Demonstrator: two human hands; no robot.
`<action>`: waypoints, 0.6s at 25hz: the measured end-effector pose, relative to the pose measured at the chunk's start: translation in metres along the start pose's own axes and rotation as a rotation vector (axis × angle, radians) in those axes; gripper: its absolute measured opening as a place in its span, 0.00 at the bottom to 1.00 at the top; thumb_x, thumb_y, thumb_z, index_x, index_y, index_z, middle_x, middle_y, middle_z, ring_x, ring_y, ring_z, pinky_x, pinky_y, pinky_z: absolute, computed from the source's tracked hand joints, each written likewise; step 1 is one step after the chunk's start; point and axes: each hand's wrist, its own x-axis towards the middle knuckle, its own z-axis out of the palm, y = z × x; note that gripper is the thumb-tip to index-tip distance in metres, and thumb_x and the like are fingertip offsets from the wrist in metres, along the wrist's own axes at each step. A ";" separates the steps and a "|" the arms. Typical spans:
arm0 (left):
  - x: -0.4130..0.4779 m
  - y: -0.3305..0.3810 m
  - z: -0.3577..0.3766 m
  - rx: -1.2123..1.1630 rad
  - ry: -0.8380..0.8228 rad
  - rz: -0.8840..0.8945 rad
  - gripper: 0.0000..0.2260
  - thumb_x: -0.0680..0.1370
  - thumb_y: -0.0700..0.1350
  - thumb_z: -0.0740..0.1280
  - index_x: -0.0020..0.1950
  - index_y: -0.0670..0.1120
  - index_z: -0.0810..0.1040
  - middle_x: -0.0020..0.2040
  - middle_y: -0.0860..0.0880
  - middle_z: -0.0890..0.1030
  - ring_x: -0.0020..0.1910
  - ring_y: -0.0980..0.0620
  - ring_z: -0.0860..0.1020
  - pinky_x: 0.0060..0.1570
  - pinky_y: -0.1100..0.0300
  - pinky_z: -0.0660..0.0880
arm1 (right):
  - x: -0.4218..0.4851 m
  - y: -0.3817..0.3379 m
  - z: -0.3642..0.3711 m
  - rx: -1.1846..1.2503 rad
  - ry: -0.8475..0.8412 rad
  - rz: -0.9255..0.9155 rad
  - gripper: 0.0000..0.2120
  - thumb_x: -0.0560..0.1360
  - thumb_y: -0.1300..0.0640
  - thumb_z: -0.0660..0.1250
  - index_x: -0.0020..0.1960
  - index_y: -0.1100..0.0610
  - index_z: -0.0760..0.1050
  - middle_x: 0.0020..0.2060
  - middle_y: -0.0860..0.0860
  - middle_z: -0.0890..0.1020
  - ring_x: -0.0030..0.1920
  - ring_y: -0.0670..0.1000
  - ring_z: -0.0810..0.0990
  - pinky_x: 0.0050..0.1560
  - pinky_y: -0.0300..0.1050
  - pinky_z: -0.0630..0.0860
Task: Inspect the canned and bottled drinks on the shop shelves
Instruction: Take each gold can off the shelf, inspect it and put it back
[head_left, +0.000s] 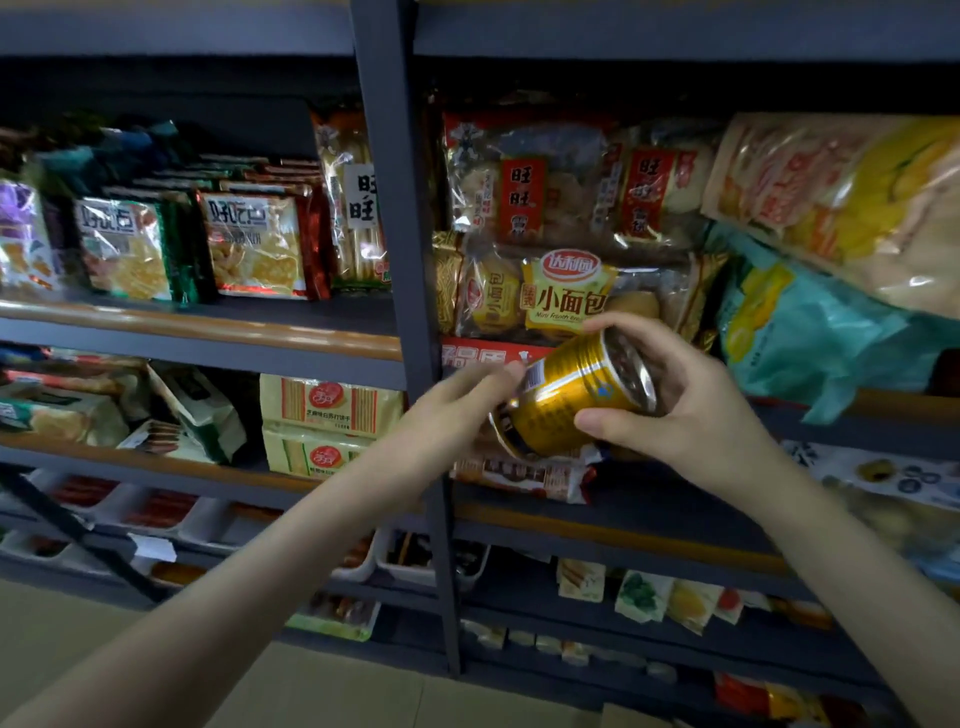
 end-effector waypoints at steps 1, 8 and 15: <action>-0.004 0.012 -0.003 0.199 -0.008 0.227 0.24 0.74 0.64 0.66 0.67 0.56 0.72 0.61 0.58 0.78 0.61 0.60 0.76 0.58 0.64 0.76 | 0.007 -0.013 -0.007 -0.029 0.018 -0.035 0.28 0.59 0.43 0.76 0.59 0.39 0.75 0.54 0.38 0.78 0.55 0.44 0.80 0.49 0.42 0.80; 0.010 0.118 -0.011 0.475 0.161 0.735 0.35 0.62 0.65 0.72 0.67 0.57 0.70 0.58 0.60 0.78 0.56 0.62 0.78 0.57 0.58 0.78 | 0.069 -0.119 -0.070 -0.190 -0.053 -0.199 0.26 0.63 0.43 0.74 0.60 0.39 0.74 0.55 0.38 0.80 0.55 0.40 0.79 0.47 0.34 0.77; 0.034 0.178 -0.016 0.375 0.117 0.873 0.28 0.70 0.56 0.73 0.68 0.51 0.72 0.56 0.56 0.81 0.54 0.61 0.80 0.56 0.60 0.78 | 0.113 -0.182 -0.105 -0.456 -0.089 -0.278 0.23 0.69 0.43 0.71 0.62 0.42 0.72 0.55 0.41 0.80 0.56 0.37 0.78 0.49 0.31 0.76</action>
